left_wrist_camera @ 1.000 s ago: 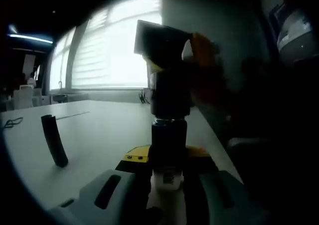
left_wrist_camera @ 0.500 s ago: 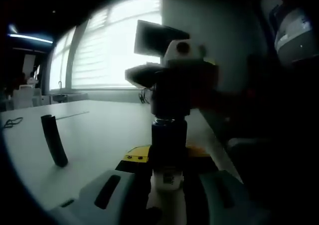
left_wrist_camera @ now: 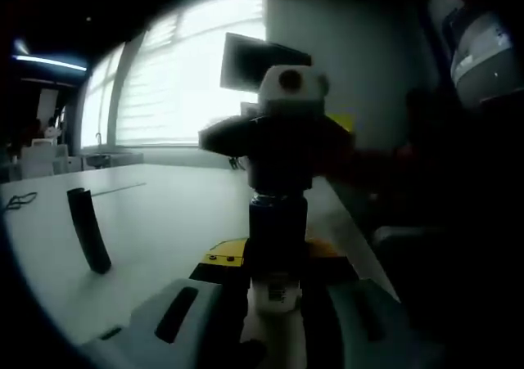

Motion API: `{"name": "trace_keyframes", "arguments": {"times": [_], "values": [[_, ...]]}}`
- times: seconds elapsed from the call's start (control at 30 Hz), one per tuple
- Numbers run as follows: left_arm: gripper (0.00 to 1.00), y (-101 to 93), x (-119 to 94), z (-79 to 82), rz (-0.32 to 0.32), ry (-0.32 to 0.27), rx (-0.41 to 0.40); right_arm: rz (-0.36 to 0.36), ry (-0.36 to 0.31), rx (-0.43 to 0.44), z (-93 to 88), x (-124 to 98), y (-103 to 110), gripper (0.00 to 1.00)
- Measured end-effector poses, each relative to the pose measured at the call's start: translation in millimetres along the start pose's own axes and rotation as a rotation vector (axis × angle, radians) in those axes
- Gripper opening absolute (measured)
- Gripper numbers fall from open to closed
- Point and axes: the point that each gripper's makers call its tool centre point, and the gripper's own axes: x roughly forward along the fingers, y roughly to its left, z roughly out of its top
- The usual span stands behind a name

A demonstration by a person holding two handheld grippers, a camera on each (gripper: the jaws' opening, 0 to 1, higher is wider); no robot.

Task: Pick up cosmetic bottle twist off cap place on table pick up cap screw tight cap place on table

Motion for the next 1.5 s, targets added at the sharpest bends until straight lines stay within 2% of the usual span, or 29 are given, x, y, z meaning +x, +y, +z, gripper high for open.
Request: {"name": "trace_keyframes", "arguments": {"times": [0.13, 0.37, 0.73, 0.8, 1.0, 1.5], "values": [[0.14, 0.1, 0.0, 0.0, 0.0, 0.0, 0.0, 0.011, 0.008, -0.008, -0.7, -0.1, 1.6, 0.28], [0.14, 0.4, -0.1, 0.0, 0.001, 0.0, 0.001, 0.006, 0.006, -0.016, -2.3, 2.8, 2.8, 0.2], [0.14, 0.3, -0.1, 0.0, -0.003, 0.0, 0.002, -0.01, 0.0, -0.018, -3.3, 1.5, 3.0, 0.19], [0.14, 8.1, 0.1, -2.8, -0.003, 0.001, 0.001, -0.013, -0.006, -0.011, -3.5, 1.0, 2.4, 0.19], [0.14, 8.9, 0.1, -2.6, -0.003, 0.0, 0.0, -0.024, -0.007, 0.007, -3.8, 0.2, 0.9, 0.19], [0.14, 8.1, -0.1, -2.1, -0.003, 0.001, 0.0, -0.111, 0.016, 0.005, -4.3, -1.0, -1.3, 0.19]]}}
